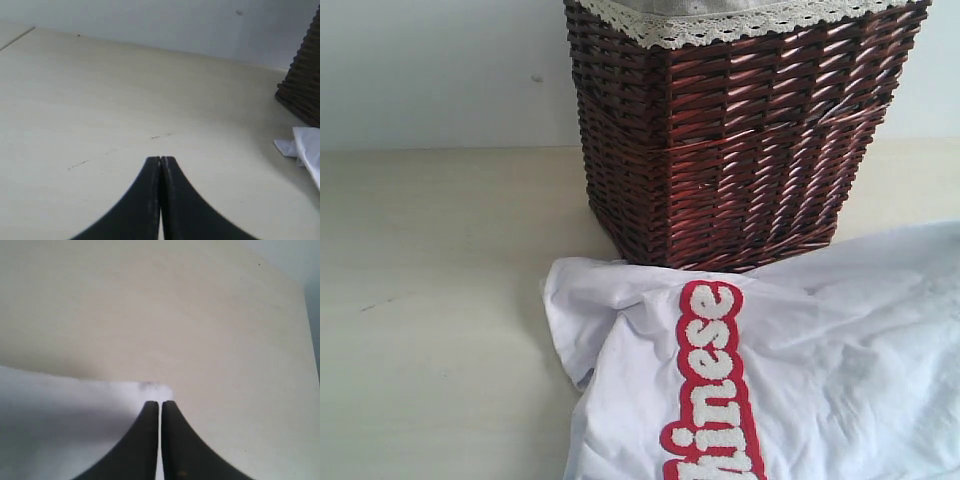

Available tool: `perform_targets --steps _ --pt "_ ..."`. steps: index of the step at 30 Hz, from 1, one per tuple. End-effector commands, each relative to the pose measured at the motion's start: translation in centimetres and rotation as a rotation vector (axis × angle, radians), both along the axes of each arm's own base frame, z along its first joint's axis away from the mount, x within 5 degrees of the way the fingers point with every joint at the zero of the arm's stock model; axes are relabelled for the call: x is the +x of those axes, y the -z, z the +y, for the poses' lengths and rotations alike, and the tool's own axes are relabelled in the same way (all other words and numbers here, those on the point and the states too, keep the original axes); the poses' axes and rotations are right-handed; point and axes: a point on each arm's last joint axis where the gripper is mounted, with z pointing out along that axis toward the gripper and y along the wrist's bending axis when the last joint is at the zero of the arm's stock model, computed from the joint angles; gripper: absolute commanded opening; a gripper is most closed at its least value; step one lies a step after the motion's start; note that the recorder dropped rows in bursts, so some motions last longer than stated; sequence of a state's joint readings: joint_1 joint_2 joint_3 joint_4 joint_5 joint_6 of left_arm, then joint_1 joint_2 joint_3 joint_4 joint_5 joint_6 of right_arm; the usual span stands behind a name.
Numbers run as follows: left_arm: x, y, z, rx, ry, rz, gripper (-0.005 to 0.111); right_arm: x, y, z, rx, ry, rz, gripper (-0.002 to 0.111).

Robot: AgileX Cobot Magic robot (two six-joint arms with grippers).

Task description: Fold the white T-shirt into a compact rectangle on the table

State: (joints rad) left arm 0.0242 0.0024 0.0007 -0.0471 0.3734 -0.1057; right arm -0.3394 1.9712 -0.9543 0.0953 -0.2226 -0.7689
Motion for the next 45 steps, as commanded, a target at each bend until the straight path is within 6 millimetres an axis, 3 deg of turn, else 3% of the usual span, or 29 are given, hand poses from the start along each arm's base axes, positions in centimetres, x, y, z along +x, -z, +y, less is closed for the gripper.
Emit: perform_targets --steps 1,4,7,10,12,14,16,19,21,26,29,32,35,39,42,45 --pt "0.0 -0.1 0.0 -0.005 0.004 -0.008 0.000 0.3 -0.4 -0.4 0.035 0.052 -0.052 0.023" --pt "0.0 -0.1 0.0 -0.005 0.004 -0.008 0.000 0.1 -1.0 -0.2 0.073 0.078 -0.060 0.043" --pt "0.0 -0.1 0.0 -0.005 0.004 -0.008 0.000 -0.2 -3.0 0.0 0.121 0.115 -0.082 0.050" --pt "0.0 -0.1 0.0 -0.005 0.004 -0.008 0.000 -1.2 -6.0 0.7 0.225 0.183 -0.100 0.050" --pt "0.0 -0.1 0.0 -0.005 0.004 -0.008 0.000 -2.5 -8.0 2.0 0.271 0.175 -0.025 0.048" --pt "0.0 -0.1 0.0 -0.005 0.004 -0.008 0.000 -4.2 -9.4 3.5 0.264 0.117 0.068 0.041" --pt "0.0 -0.1 0.0 -0.005 0.004 -0.008 0.000 -5.8 -10.7 4.9 0.209 0.024 0.052 0.030" --pt "0.0 -0.1 0.0 -0.005 0.004 -0.008 0.000 -7.4 -12.1 6.2 0.132 -0.025 -0.141 0.020" --pt "0.0 -0.1 0.0 -0.005 0.004 -0.008 0.000 -8.3 -13.6 6.8 0.140 0.058 -0.339 0.019" --pt "0.0 -0.1 0.0 -0.005 0.004 -0.008 0.000 -11.3 -15.3 8.1 0.450 0.230 -0.515 0.021" --pt "0.0 -0.1 0.0 -0.005 0.004 -0.008 0.000 -14.6 -16.2 8.7 0.683 0.343 -0.631 0.023" --pt "0.0 -0.1 0.0 -0.005 0.004 -0.008 0.000 -19.2 -17.1 9.3 0.780 0.352 -0.793 0.023" --pt "0.0 -0.1 0.0 -0.005 0.004 -0.008 0.000 -23.7 -17.3 10.0 0.739 0.266 -0.928 0.023" --pt "0.0 -0.1 0.0 -0.005 0.004 -0.008 0.000 -28.3 -15.3 11.1 0.480 0.073 -1.025 0.023" --pt "0.0 -0.1 0.0 -0.005 0.004 -0.008 0.000 -30.0 -12.9 11.6 0.353 -0.003 -1.053 0.023" --pt "0.0 -0.1 0.0 -0.005 0.004 -0.008 0.000 -30.6 -10.4 11.8 0.342 -0.013 -1.027 0.023"
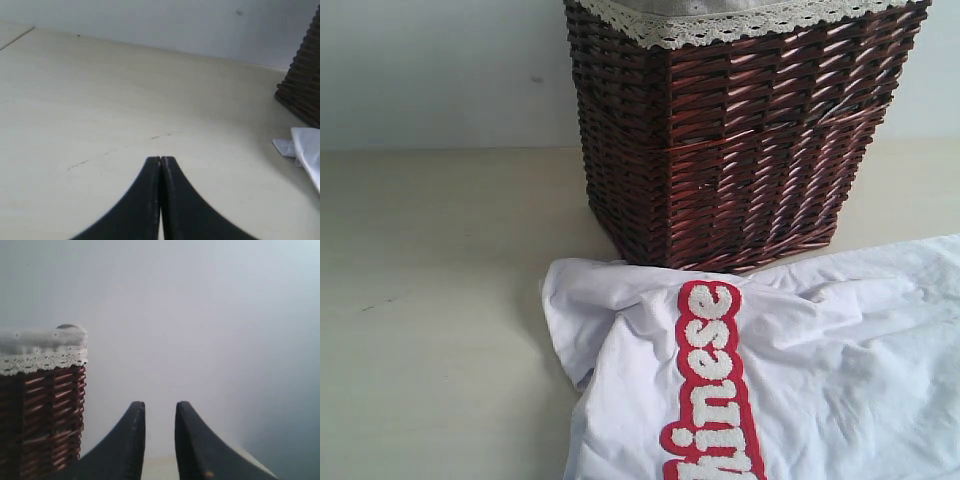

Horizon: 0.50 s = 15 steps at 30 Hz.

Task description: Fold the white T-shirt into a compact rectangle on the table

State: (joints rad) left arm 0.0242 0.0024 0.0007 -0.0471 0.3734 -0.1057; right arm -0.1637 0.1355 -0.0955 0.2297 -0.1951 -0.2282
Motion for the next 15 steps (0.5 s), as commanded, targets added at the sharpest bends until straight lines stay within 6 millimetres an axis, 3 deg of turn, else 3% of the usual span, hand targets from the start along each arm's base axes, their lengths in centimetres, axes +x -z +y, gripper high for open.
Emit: perform_targets --steps 1,3,15 --pt "0.0 -0.1 0.0 -0.005 0.004 -0.008 0.000 -0.8 3.2 0.4 -0.085 -0.010 0.059 0.023" --pt "0.0 -0.1 0.0 -0.005 0.004 -0.008 0.000 -0.6 4.8 0.7 -0.091 -0.060 0.241 0.023" --pt "0.0 -0.1 0.0 -0.005 0.002 -0.008 0.000 -0.4 5.0 0.9 -0.138 -0.089 0.278 0.023"
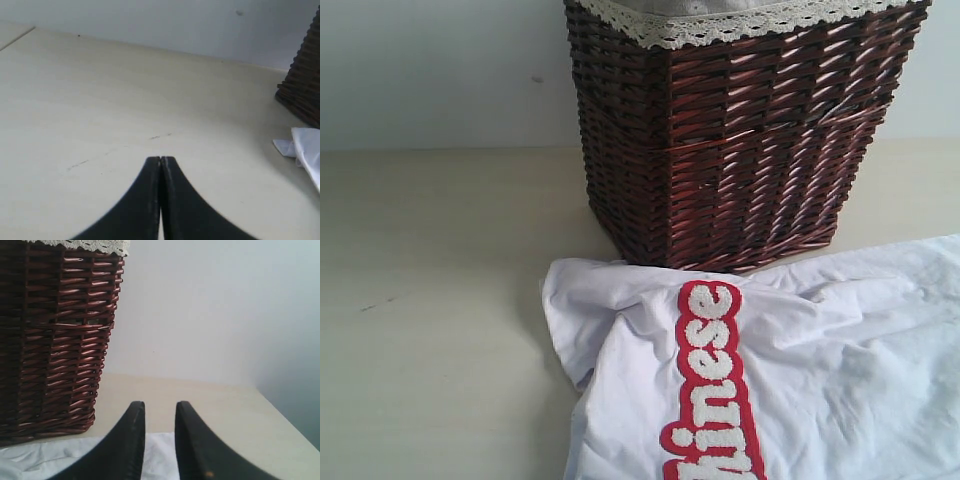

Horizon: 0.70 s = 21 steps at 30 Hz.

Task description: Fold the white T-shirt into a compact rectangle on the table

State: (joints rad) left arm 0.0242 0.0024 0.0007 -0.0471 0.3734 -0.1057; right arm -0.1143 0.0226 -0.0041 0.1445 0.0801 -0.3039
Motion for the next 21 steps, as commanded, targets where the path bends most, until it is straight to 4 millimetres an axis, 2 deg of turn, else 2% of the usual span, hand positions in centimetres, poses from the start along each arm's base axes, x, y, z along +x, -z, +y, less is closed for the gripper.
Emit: perform_targets --steps 1,17,21 --pt "0.00 -0.08 -0.02 -0.005 0.002 -0.008 0.000 0.02 0.16 0.02 -0.011 -0.004 0.007 0.023" --pt "0.00 -0.10 -0.01 -0.005 0.000 -0.010 0.000 0.02 0.14 0.02 -0.011 -0.003 0.006 0.023" --pt "0.81 0.01 0.03 -0.007 -0.003 0.042 0.000 0.02 0.14 0.02 -0.007 -0.004 0.005 0.023"
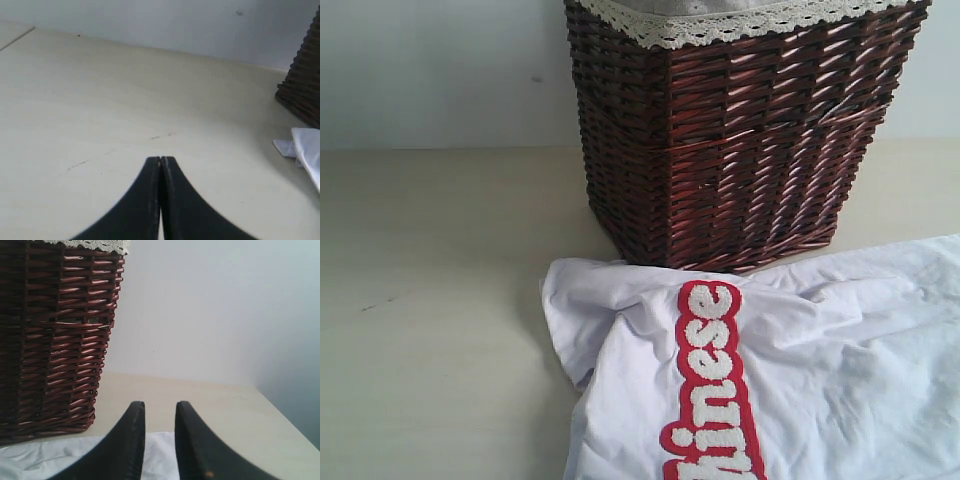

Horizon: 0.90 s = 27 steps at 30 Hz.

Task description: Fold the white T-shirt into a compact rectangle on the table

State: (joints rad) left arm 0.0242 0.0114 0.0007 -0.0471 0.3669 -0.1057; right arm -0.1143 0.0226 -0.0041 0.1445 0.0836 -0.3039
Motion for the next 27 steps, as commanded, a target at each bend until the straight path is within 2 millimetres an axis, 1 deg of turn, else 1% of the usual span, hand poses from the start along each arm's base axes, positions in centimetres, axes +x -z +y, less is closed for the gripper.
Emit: perform_targets --steps 1,3,7,9,11,15,17,20,22,24,27 --pt "1.1 0.1 0.1 0.023 -0.001 0.059 0.000 0.0 0.1 0.0 -0.008 -0.003 0.002 0.023" --pt "2.1 -0.3 0.3 0.089 0.007 0.116 0.000 0.0 0.1 0.0 -0.008 -0.003 0.002 0.023" --pt "4.7 -1.0 0.4 0.085 0.014 0.297 0.000 0.0 0.1 0.0 -0.008 -0.003 0.002 0.023" --pt "6.6 -1.4 0.5 0.135 0.035 0.372 0.000 0.0 0.1 0.0 -0.008 -0.003 0.002 0.023" --pt "8.4 -1.8 0.6 0.166 0.050 0.410 0.000 0.0 0.1 0.0 -0.008 -0.003 0.002 0.023" --pt "11.5 -2.0 0.6 0.168 0.061 0.451 0.000 0.0 0.1 0.0 -0.011 -0.003 0.002 0.023" --pt "12.4 -2.1 0.6 0.167 0.062 0.467 0.000 0.0 0.1 0.0 -0.009 -0.003 0.002 0.023" --pt "13.4 -3.0 0.6 0.168 0.061 0.422 0.000 0.0 0.1 0.0 -0.009 -0.003 0.002 0.023" --pt "14.5 -3.7 0.2 0.170 0.079 0.361 0.000 0.0 0.1 0.0 -0.009 -0.003 0.002 0.023" --pt "15.6 -4.1 -0.4 0.173 0.110 0.356 0.000 0.0 0.1 0.0 -0.009 -0.003 0.002 0.023" --pt "17.4 -3.5 -1.7 0.184 0.167 0.388 0.000 0.0 0.1 0.0 -0.009 -0.003 0.002 0.023"
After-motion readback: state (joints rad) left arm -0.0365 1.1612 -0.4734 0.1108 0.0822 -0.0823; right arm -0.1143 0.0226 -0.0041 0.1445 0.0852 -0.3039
